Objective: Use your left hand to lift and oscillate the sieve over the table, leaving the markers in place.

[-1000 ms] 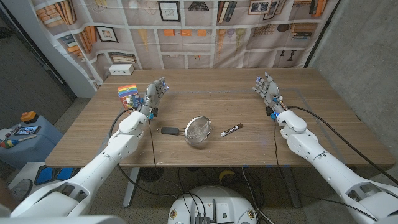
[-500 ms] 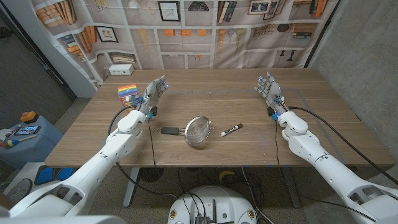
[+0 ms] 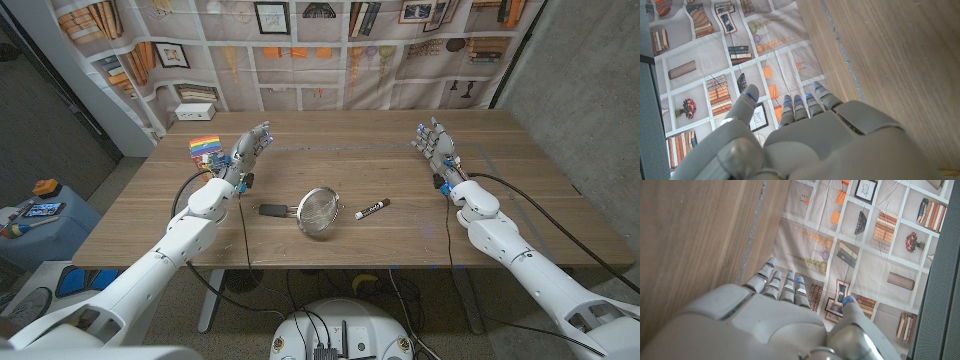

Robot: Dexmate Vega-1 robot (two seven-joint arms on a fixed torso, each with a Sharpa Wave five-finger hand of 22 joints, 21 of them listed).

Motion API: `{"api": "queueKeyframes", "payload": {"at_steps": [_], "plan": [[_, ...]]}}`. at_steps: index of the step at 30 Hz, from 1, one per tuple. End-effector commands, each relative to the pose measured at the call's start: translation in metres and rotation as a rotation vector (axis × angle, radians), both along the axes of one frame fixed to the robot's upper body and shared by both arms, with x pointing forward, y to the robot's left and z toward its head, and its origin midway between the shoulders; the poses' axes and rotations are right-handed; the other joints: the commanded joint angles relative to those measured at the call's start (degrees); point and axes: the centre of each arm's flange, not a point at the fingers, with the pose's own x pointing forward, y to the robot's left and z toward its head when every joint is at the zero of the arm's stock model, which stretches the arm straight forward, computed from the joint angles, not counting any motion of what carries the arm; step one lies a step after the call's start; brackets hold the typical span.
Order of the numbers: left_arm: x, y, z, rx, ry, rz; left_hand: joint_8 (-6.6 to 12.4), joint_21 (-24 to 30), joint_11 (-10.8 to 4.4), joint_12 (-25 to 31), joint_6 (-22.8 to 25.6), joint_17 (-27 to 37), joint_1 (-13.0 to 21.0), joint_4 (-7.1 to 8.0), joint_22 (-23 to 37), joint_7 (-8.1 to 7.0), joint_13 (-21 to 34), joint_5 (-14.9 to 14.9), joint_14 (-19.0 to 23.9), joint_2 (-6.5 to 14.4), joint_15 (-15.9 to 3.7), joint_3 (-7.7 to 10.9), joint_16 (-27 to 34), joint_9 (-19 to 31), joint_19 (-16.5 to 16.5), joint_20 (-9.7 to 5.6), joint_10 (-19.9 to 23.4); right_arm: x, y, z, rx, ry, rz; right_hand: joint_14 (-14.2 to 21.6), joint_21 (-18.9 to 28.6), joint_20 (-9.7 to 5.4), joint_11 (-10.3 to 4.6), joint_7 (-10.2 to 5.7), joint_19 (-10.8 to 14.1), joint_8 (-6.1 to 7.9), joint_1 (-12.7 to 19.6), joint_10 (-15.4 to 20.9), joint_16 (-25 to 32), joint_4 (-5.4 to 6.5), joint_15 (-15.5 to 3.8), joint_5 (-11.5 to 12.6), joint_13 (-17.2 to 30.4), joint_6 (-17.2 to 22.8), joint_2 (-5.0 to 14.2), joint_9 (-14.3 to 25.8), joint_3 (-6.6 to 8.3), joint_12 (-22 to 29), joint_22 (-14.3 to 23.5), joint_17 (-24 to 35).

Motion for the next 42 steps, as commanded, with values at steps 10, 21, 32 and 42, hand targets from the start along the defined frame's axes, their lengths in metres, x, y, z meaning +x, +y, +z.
{"api": "queueKeyframes", "payload": {"at_steps": [10,21,32,42], "plan": [[-0.034,0.013,0.002,0.146,-0.01,0.066,1.22,0.08,-2.08,0.76,5.1,0.16,7.61,-0.66,0.06,-1.84,0.33,0.64,4.5,-3.97,-2.98,0.94,0.61,0.24,2.54,-1.93,4.36,0.0,-0.005,-0.001,-0.015,-0.018,-0.013,0.07,-0.69,-1.36,0.08,0.12,0.41,0.23,0.27,0.1,0.41,-0.43,-0.88,0.43,0.01,0.1,0.37,0.14,0.56,0.3,0.17,-0.37],[-0.055,0.022,0.009,0.265,-0.028,0.101,1.43,-0.05,-3.04,0.84,7.14,0.17,11.2,-0.66,0.06,-2.61,0.35,0.71,6.15,-6.19,-3.78,1.22,0.6,0.27,3.2,-2.45,6.25,0.0,-0.004,-0.003,-0.012,-0.018,-0.021,0.14,-0.97,-1.42,0.17,0.17,0.49,0.26,0.31,0.1,0.47,-0.56,-0.94,0.43,-0.06,0.14,0.47,0.13,0.67,0.32,0.17,-0.65],[-0.078,0.019,0.023,0.495,-0.031,0.172,1.85,-0.11,-5.47,0.63,9.97,0.18,15.77,-0.59,0.05,-4.68,0.34,0.4,7.77,-10.62,-6.29,0.61,0.44,0.29,4.09,-4.15,8.72,0.002,-0.001,-0.006,-0.007,-0.011,-0.025,0.11,-1.22,-1.46,0.09,0.17,0.55,0.27,0.32,0.14,0.49,-0.66,-0.91,0.43,-0.12,0.17,0.56,0.13,0.77,0.35,0.16,-0.89],[-0.095,0.015,0.03,0.674,-0.082,0.256,2.0,-0.05,-6.13,0.38,10.95,0.18,18.03,-0.53,0.05,-5.43,0.35,-0.05,8.36,-12.93,-7.42,0.09,0.38,0.32,4.79,-4.84,9.65,-0.001,-0.003,-0.008,0.005,-0.015,-0.044,0.08,-1.52,-1.44,0.1,0.18,0.66,0.26,0.33,0.11,0.59,-0.8,-0.84,0.4,-0.17,0.14,0.71,0.13,0.81,0.35,0.17,-1.1]]}}
